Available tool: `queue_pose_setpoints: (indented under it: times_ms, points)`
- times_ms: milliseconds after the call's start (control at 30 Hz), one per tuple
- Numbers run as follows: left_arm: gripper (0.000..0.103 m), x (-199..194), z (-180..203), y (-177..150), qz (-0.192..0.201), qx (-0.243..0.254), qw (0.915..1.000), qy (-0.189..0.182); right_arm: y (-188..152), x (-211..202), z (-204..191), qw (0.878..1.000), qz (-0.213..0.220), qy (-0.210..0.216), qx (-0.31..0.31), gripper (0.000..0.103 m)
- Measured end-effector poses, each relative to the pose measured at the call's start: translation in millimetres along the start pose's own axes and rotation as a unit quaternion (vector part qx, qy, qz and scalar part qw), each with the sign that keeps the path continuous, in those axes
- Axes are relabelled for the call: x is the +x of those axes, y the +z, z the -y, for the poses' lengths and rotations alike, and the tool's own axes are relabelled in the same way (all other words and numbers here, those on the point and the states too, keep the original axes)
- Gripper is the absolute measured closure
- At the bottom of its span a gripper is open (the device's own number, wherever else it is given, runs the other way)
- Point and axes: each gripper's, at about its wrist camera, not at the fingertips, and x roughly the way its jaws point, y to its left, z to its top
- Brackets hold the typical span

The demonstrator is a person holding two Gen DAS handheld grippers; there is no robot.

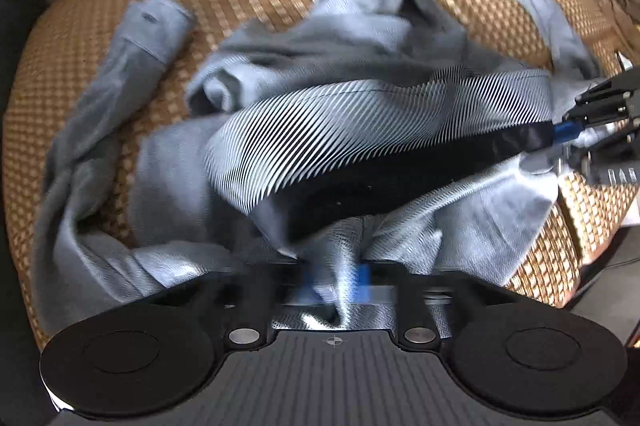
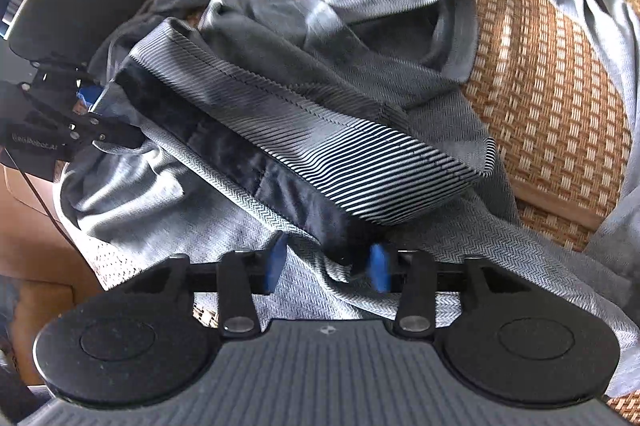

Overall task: Fold clothes
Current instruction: 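Raise the sweatshirt by its waistband with both grippers and lay it flat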

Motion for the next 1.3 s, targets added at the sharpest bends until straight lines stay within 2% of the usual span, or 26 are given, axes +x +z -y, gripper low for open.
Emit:
queue_pose_setpoints:
  times_ms: [67,167,300,367,433,533,633,800,933,1100,1300]
  points:
    - [0.102,-15.6,-1.9,1.0,0.022,-0.022,0.9995,0.004,2.7,-12.3,0.0,1.000,0.012,0.006,0.013,0.092]
    - [0.102,-67.3,-6.7,4.3,0.085,-0.067,0.9941,0.008,11.2,-56.6,-7.0,0.997,0.068,0.016,0.025,0.093]
    - [0.102,-152.0,-1.2,22.3,0.189,-0.097,0.9767,0.032,32.6,-146.3,-16.6,0.983,0.180,0.027,0.033,0.094]
    - [0.102,-195.6,6.0,35.1,0.247,-0.099,0.9627,0.051,47.6,-195.5,-24.7,0.970,0.239,0.031,0.016,0.094]
    - [0.102,-238.8,14.3,45.4,0.304,-0.102,0.9449,0.067,62.1,-239.1,-34.0,0.955,0.294,0.029,-0.007,0.094]
    - [0.102,-303.5,29.9,55.1,0.387,-0.102,0.9121,0.089,79.0,-303.5,-43.1,0.926,0.375,0.040,-0.028,0.094]
    - [0.102,-361.7,50.3,58.7,0.456,-0.093,0.8786,0.108,85.4,-359.9,-51.7,0.896,0.437,0.057,-0.055,0.094]
    - [0.102,-425.6,94.9,38.0,0.524,-0.070,0.8390,0.129,72.3,-434.0,-60.2,0.852,0.507,0.084,-0.100,0.094]
    - [0.102,-456.8,124.4,20.4,0.560,-0.070,0.8166,0.122,53.8,-479.3,-62.7,0.826,0.538,0.111,-0.127,0.094]
    - [0.102,-481.9,153.0,3.1,0.587,-0.075,0.7971,0.123,32.9,-519.9,-61.6,0.802,0.557,0.135,-0.168,0.095]
    - [0.102,-513.9,171.6,-17.3,0.618,-0.077,0.7724,0.122,24.0,-552.0,-62.6,0.781,0.561,0.185,-0.200,0.095]
